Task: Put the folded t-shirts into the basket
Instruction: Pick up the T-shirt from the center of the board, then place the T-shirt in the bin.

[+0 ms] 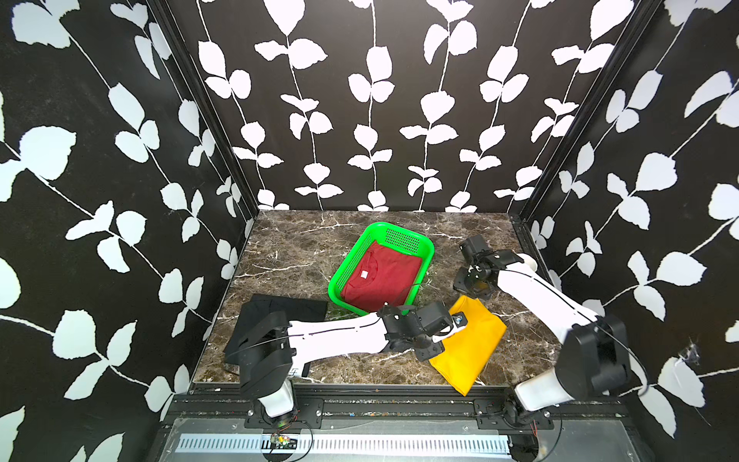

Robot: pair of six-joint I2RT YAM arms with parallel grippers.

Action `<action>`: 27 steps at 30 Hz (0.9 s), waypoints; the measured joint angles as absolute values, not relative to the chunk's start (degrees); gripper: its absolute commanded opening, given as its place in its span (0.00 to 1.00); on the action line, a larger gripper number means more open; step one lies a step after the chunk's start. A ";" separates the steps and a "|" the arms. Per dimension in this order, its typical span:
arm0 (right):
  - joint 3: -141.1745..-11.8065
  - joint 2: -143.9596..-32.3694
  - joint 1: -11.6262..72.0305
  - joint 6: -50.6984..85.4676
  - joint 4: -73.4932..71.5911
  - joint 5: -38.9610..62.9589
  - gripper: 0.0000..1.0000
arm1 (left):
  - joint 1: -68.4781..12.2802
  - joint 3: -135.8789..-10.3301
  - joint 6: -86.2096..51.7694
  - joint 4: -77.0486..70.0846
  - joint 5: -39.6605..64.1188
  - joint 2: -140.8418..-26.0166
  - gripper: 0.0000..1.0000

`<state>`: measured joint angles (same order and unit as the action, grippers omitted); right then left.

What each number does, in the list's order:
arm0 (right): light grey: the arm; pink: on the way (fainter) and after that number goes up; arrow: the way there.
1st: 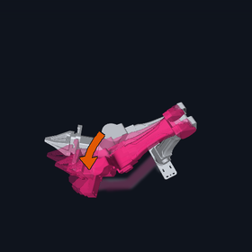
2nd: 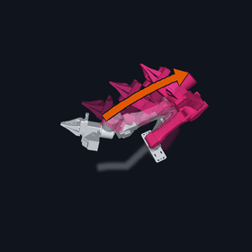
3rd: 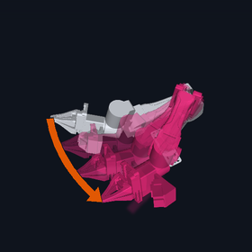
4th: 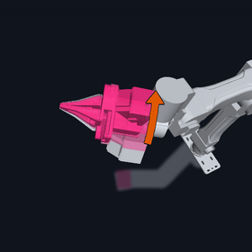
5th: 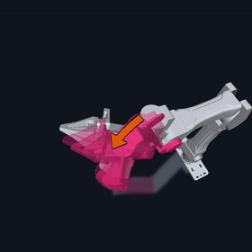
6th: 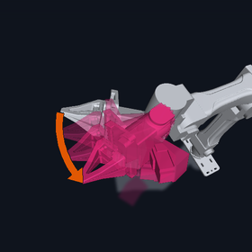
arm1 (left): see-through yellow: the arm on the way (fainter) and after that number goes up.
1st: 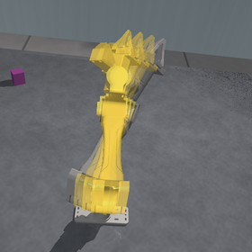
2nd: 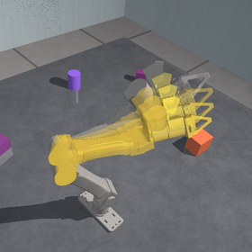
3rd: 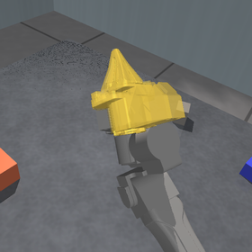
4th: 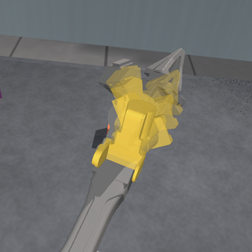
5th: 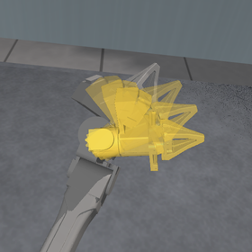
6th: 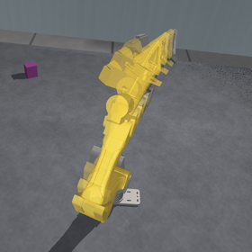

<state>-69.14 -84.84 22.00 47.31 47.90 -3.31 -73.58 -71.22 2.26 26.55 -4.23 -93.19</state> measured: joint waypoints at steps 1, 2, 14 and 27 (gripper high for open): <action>-70.39 -84.36 22.81 47.59 48.21 -3.53 0.00 | -73.58 -71.11 1.78 26.96 -4.36 -92.12 0.00; -71.94 -84.07 23.66 47.79 48.49 -3.77 0.00 | -73.58 -71.00 1.26 27.29 -4.54 -90.91 0.00; -93.32 -85.54 29.58 48.86 54.59 -6.96 0.00 | -70.57 -71.22 -3.92 33.17 -8.73 -77.28 0.00; -122.06 -104.84 34.57 46.33 60.25 -14.11 0.00 | -53.95 -71.37 -4.84 34.89 -2.70 -69.73 0.00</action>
<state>-122.06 -104.84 34.57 46.33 60.25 -14.11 -53.95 -71.37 -4.84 34.89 -2.70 -69.73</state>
